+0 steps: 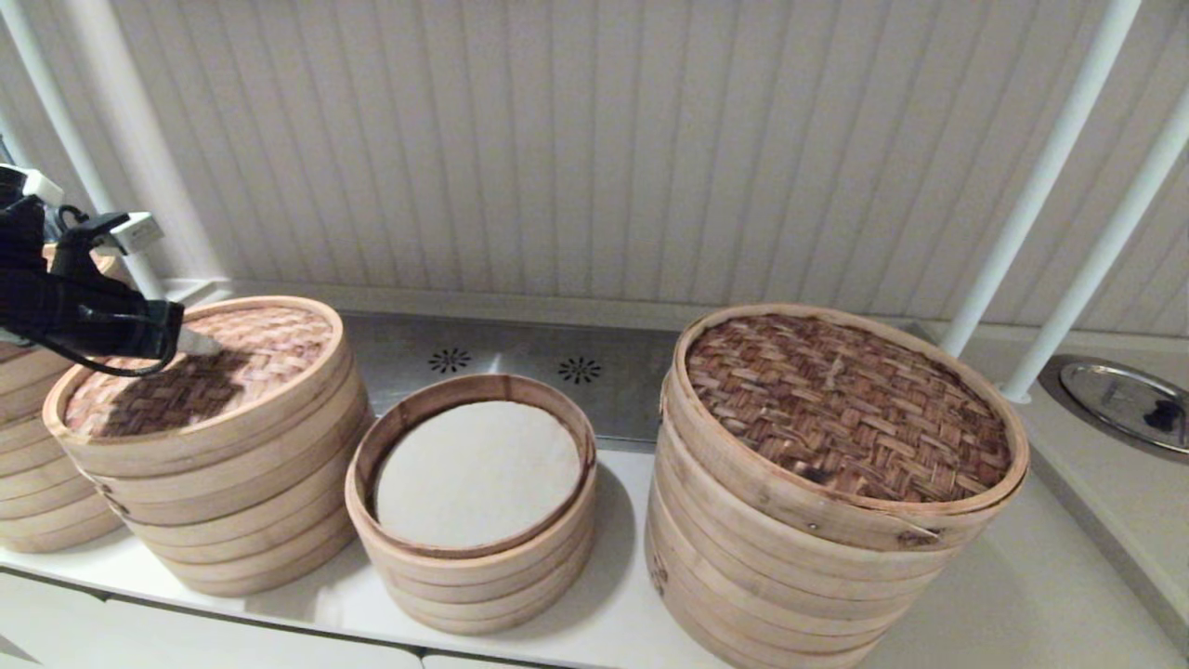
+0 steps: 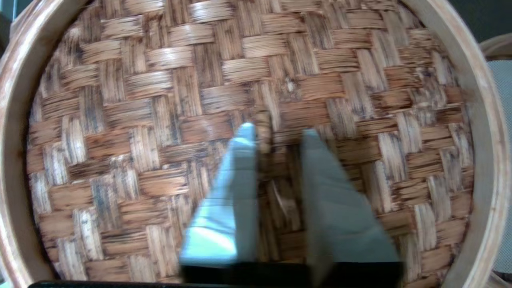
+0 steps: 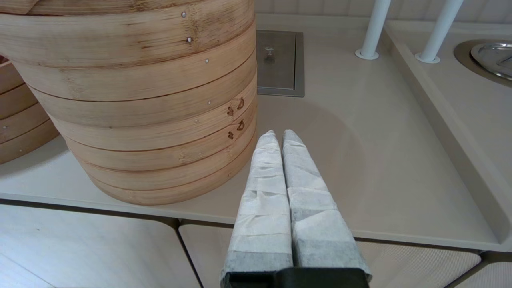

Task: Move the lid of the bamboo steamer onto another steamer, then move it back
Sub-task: Put the steamer

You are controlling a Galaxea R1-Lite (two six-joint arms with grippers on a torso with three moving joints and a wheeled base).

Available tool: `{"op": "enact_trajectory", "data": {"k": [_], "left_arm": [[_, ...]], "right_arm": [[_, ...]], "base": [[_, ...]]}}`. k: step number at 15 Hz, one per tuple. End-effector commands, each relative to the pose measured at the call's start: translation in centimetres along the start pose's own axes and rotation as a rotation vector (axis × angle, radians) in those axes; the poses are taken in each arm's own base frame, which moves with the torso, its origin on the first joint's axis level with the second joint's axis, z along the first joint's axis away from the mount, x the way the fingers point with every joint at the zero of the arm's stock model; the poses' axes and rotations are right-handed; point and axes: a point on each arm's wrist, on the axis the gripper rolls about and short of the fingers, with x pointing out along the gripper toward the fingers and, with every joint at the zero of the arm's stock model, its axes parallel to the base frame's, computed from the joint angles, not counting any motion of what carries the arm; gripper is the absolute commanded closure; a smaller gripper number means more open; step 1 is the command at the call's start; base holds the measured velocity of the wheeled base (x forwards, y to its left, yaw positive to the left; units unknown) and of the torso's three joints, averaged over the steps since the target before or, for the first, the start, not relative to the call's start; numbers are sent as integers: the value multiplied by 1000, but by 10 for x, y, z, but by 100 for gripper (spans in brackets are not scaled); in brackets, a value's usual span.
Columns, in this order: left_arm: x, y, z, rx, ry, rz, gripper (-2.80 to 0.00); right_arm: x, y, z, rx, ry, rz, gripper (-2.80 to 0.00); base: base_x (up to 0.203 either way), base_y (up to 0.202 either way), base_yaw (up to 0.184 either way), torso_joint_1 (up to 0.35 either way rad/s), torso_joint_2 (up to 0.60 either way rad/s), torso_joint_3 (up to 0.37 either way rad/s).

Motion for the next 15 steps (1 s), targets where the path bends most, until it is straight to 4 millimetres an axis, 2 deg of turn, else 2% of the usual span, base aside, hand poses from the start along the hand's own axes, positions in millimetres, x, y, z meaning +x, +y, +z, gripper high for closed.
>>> {"op": "enact_trajectory", "data": {"k": [1,4,6,11,12,15], "left_arm": [[-1,0,1,2,-4,2,-280],[-9,0,8,-7,-35,11,-280],[-25,-4,16,-16,-81,26,-280],[-93,-29,23,-5,-205,51,-280],[-106,-35,20,-9,-217,52,0],[-151,-61,-1,12,-275,6,0]], "right_arm": [[0,0,0,0,2,0,0],[0,0,0,0,2,0,0],[0,0,0,0,4,0,0],[0,0,0,0,2,0,0],[0,0,0,0,3,0,0],[0,0,0,0,2,0,0]], "base": [[0,0,0,0,0,0],[0,0,0,0,0,0],[0,0,0,0,0,0],[0,0,0,0,0,0],[0,0,0,0,0,0],[0,0,0,0,0,0]]}}
